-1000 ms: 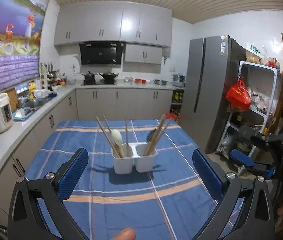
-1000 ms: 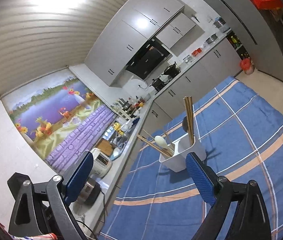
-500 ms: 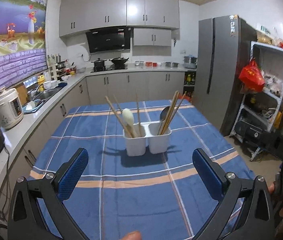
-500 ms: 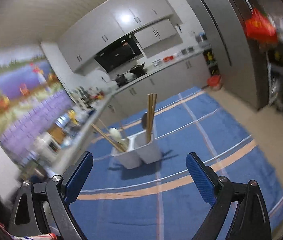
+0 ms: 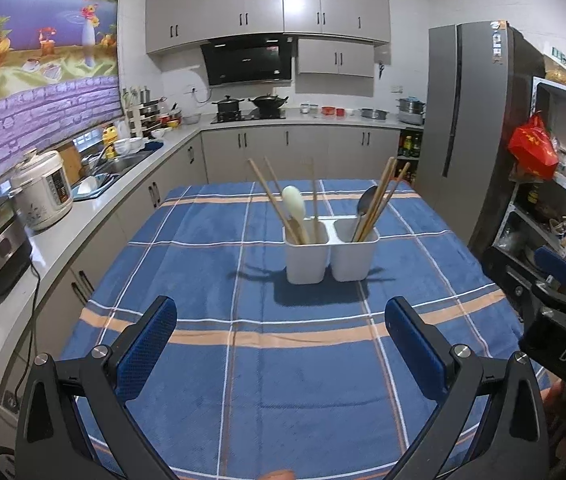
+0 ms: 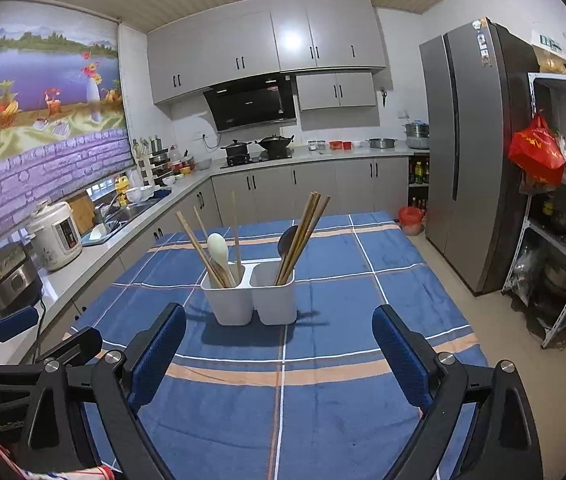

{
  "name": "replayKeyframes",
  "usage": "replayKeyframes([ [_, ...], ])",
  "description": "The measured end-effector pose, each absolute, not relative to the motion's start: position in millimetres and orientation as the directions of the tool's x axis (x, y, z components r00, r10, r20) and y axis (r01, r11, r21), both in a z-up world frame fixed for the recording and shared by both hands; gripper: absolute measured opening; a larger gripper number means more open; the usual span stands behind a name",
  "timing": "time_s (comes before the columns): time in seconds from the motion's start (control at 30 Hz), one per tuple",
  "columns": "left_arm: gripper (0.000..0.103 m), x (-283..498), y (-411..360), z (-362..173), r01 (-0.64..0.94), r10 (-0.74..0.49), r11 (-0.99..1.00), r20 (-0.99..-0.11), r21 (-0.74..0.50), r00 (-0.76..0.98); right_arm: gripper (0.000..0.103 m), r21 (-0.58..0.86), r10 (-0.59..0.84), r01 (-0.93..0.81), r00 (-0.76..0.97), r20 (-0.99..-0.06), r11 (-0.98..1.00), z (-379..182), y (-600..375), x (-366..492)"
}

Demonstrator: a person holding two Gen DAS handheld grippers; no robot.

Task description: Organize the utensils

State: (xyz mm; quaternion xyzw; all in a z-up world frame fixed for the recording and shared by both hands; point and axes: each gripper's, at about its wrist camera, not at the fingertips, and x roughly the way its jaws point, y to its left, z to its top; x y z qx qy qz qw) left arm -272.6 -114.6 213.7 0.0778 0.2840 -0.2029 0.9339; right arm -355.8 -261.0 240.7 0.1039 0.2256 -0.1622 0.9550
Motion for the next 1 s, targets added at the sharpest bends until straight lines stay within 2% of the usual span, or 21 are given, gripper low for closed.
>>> replayKeyframes([
  [0.43,0.103,-276,-121,204,0.418,-0.319,0.908,-0.585,0.037,0.745,0.097,0.050,-0.309,0.372,0.832,-0.462,0.927,235,-255,-358],
  [1.0,0.103,-273,-130,200,0.426,-0.331,0.904,-0.591,0.024,0.735,0.097,0.027,-0.353,0.407,0.822,-0.447,0.913,234,-265,-361],
])
